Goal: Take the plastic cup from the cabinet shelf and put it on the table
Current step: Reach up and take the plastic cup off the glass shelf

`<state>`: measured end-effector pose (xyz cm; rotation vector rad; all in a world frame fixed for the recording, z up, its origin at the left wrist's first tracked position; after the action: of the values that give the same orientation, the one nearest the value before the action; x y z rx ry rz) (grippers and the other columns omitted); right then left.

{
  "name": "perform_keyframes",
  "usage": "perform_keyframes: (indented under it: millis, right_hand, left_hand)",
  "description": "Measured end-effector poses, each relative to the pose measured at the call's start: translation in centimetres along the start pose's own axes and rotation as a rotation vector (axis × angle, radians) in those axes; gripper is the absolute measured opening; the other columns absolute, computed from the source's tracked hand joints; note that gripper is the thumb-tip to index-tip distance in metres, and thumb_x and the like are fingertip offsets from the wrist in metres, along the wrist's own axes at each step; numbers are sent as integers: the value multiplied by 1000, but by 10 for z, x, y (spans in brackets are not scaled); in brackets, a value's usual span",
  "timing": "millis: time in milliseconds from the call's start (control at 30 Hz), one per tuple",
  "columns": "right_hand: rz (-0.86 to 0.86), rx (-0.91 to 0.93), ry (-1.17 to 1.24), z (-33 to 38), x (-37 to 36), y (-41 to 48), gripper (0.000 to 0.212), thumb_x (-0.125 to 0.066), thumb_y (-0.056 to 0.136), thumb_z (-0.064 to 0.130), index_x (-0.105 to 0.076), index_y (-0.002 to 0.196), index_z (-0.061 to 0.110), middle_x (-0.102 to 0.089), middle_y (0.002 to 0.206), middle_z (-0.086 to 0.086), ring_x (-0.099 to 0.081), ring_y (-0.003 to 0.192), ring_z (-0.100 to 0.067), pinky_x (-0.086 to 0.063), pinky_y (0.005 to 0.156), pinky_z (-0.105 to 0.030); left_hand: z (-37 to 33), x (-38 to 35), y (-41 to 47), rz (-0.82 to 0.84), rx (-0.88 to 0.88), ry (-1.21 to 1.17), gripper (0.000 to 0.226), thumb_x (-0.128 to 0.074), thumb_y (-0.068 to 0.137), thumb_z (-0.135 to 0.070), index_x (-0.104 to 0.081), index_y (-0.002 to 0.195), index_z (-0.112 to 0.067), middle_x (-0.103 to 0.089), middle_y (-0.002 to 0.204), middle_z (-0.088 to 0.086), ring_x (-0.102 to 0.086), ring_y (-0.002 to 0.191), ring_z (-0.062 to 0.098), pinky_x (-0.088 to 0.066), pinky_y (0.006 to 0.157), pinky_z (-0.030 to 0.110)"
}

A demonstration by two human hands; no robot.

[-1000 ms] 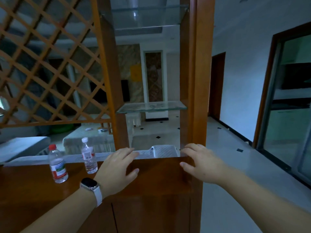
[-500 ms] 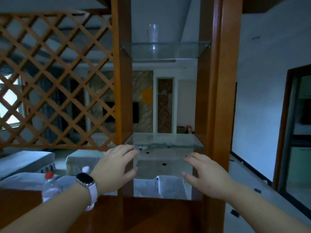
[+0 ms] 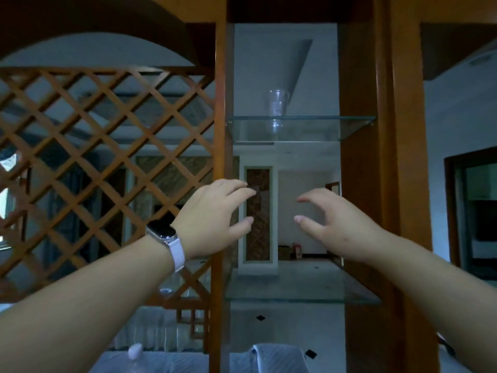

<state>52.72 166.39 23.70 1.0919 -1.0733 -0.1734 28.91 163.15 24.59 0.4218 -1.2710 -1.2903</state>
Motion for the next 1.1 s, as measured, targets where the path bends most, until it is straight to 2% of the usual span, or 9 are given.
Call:
perform_keyframes:
  millis: [233,500,600,700,767,867,933,1000,1100]
  right_hand:
    - [-168,90,56,18,51,69,57,-46,83,60,-48,134,35,-47,123,22,-44,112,4,-33,81,-12]
    - [-298,94,126,8,108,141,43,-48,86,56,-56,121,31,-58,102,19,-55,95,1,-44,75,-24]
    - [-290,48,151,-5,116,166,37,-50,87,55,-58,115,32,-60,98,17,-57,89,-1,-45,68,-25]
    - [-280,-4,204,-21,117,189,35,-51,87,56,-61,108,30,-62,94,11,-59,84,-7,-45,64,-28]
    - [-242,-54,263,-29,115,203,36,-52,86,57,-61,106,28,-62,95,8,-60,88,-12,-48,70,-32]
    - [-137,-139,392,-38,111,222,36,-53,82,56,-60,100,26,-63,104,0,-61,98,-19,-52,83,-40]
    - [-98,-176,449,-41,108,232,37,-54,81,53,-60,103,25,-64,105,-3,-62,96,-19,-53,78,-37]
    - [-84,-221,494,-43,104,242,42,-56,81,50,-59,110,19,-65,105,-4,-63,94,-19,-53,71,-34]
    - [-7,-295,540,-45,97,253,40,-60,83,46,-61,107,14,-65,105,-10,-64,93,-23,-53,71,-35]
  left_hand:
    - [29,40,69,-153,-76,45,46,-55,89,-40,-53,130,-20,-54,134,2,-45,125,18,-43,101,39]
    - [45,58,150,-141,96,-156,51,-54,89,-45,-43,135,-28,-48,140,-4,-45,125,14,-34,92,28]
    - [48,56,176,-121,154,-321,45,-57,88,-45,-50,129,-29,-56,129,-5,-53,115,11,-41,88,27]
    - [52,51,199,-132,233,-442,37,-59,86,-47,-57,119,-30,-61,108,-13,-57,96,1,-43,71,20]
    - [56,47,213,-137,316,-487,29,-60,85,-48,-59,109,-31,-61,99,-15,-57,90,1,-42,66,22]
    - [63,32,233,-30,481,-649,35,-61,84,-46,-59,110,-23,-64,104,2,-63,96,20,-54,81,38]
    - [66,20,244,54,574,-751,46,-63,83,-43,-55,119,-17,-63,110,8,-64,98,27,-54,88,40]
    - [70,12,252,92,627,-807,53,-63,83,-42,-51,126,-12,-60,108,7,-62,95,22,-52,88,36]
    - [77,3,262,128,683,-850,63,-62,86,-42,-41,138,-14,-57,118,12,-59,106,28,-49,93,41]
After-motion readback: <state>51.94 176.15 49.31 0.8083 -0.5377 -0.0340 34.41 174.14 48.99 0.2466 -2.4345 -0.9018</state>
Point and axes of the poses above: each hand's wrist, its own y-axis towards the middle knuckle, its own x-axis out of the back of the hand, z = x × y, the point moved 3 cm from there along y, towards the middle knuckle
